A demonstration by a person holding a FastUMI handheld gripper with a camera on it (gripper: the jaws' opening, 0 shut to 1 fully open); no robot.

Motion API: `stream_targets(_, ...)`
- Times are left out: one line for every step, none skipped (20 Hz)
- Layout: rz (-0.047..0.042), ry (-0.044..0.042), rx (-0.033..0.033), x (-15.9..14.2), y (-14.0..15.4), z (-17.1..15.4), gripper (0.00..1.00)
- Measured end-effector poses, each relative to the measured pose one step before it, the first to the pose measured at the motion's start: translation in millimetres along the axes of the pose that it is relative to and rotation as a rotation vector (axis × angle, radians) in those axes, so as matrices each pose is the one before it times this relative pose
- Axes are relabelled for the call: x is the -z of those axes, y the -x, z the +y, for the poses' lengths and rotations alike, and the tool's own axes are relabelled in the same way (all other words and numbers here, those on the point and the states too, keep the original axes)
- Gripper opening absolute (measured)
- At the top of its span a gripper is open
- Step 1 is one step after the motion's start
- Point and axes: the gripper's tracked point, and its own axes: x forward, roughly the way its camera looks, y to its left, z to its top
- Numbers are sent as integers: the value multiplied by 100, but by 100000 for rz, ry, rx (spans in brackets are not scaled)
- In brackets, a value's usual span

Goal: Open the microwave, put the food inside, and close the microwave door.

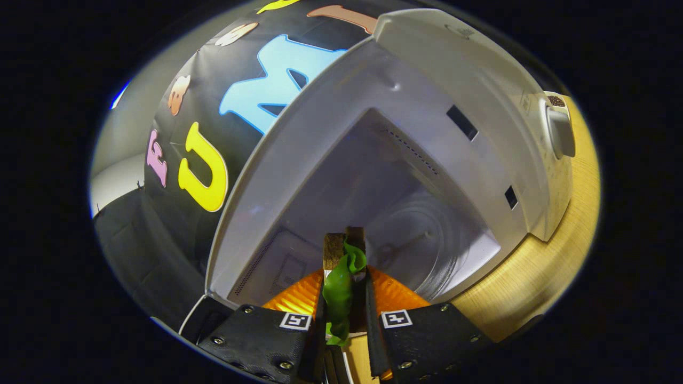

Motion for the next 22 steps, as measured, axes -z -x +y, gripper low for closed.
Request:
stream_targets(-1089, 1482, 2054, -231, -372, -458, 33)
stream_targets(-845, 2120, 1807, -41, -236, -178, 36)
stream_targets(31, 3327, 1265, 40, -212, -162, 37)
stream_targets(1093, 4524, 2748, 241, -100, -493, 39)
stream_targets(1349, 4186, 1998, 435, -28, -436, 47)
stream_targets(987, 3102, 654, -196, 265, -127, 54)
stream_targets(728, 3129, 1161, -6, 205, -148, 77)
stream_targets(486, 3937, 2545, -20, 240, -467, 99)
stream_targets(-584, 4217, 2170, -231, 495, -412, 98)
stream_targets(-905, 4577, 2847, -371, 613, -633, 97)
stream_targets(-1066, 4350, 2450, -552, 615, -761, 97)
stream_targets(-738, 3226, 870, -436, 760, -469, 97)
stream_targets(281, 2643, 412, -233, 831, -322, 97)
stream_targets(773, 2469, -821, 63, 1065, 25, 97)
stream_targets(95, 3547, -1195, -79, 1418, 94, 97)
stream_targets(-851, 2660, -883, -201, 1394, 172, 97)
stream_targets(-1181, 2372, -1403, -268, 1556, 253, 97)
stream_targets(-645, 1685, -834, 14, 1520, 312, 97)
stream_targets(-184, 1290, -645, -122, 1401, 389, 97)
stream_targets(-404, 907, -560, -206, 1471, 426, 97)
stream_targets(-796, 697, -878, -317, 1481, 544, 97)
stream_targets(-1183, 448, -550, -400, 1613, 607, 97)
